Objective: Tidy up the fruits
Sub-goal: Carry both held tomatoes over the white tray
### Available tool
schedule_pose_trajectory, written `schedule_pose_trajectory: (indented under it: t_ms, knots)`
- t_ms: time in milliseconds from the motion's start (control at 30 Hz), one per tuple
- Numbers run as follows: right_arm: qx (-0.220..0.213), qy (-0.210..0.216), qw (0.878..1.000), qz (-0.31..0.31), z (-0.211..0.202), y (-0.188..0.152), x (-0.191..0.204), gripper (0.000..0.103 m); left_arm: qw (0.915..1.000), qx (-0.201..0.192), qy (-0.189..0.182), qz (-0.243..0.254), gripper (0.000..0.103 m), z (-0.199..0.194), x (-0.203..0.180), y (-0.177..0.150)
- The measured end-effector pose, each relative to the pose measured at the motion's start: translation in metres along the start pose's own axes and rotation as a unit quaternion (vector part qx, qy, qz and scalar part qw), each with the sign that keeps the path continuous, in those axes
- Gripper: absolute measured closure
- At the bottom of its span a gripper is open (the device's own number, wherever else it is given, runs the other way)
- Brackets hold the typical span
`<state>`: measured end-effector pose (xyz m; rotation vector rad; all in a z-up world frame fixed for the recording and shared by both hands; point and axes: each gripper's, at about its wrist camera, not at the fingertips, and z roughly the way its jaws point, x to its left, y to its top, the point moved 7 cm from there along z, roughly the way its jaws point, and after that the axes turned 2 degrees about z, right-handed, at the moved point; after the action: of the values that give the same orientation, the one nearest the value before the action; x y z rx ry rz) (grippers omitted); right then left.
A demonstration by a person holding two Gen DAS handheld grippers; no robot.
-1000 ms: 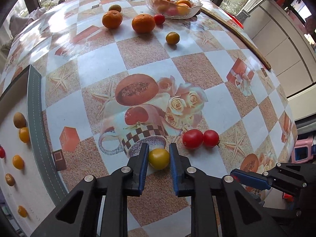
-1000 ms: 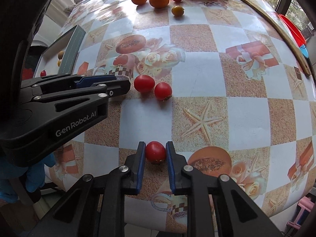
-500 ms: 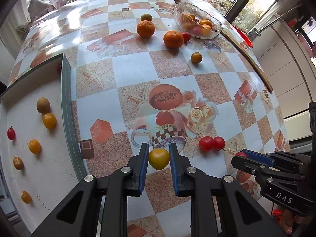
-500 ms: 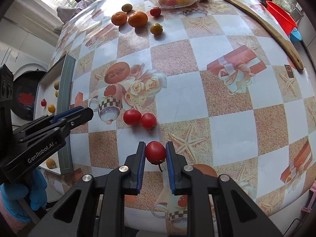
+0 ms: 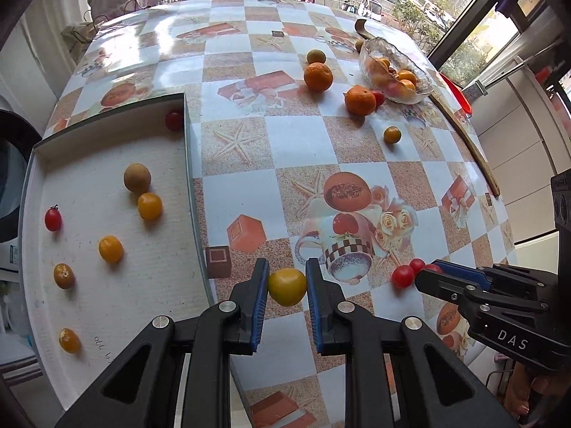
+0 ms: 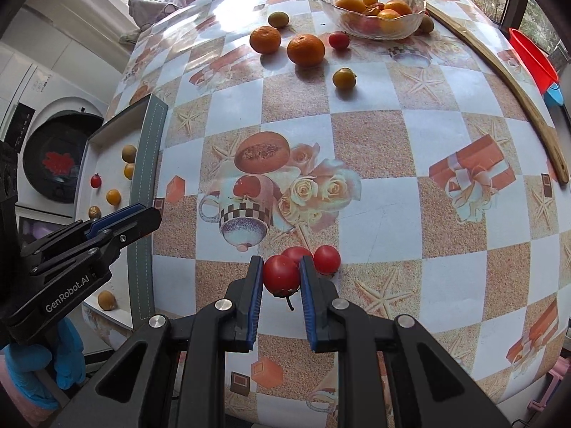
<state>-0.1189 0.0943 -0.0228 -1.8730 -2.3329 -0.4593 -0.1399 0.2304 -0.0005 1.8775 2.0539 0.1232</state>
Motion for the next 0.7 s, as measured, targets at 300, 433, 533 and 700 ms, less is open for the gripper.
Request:
schedule_pose_trajectory:
  t_ms: [300, 433, 533, 700]
  knots:
    - [0.001, 0.008, 0.999, -0.031, 0.003, 0.013, 0.032, 0.081, 0.9991, -0.017, 0.014, -0.036, 0.081, -0.017, 0.036, -0.007]
    - [0.003, 0.012, 0.999, -0.045, 0.007, 0.015, 0.047, 0.081, 0.9982, -0.022, 0.022, -0.052, 0.081, -0.024, 0.053, -0.011]
    - [0.003, 0.018, 0.998, -0.056, 0.01, 0.018, 0.061, 0.081, 0.9973, -0.026, 0.029, -0.061, 0.081, -0.029, 0.066, -0.014]
    - [0.003, 0.031, 0.996, -0.08, 0.015, 0.025, 0.088, 0.081, 0.9954, -0.036, 0.044, -0.077, 0.081, -0.038, 0.087, -0.017]
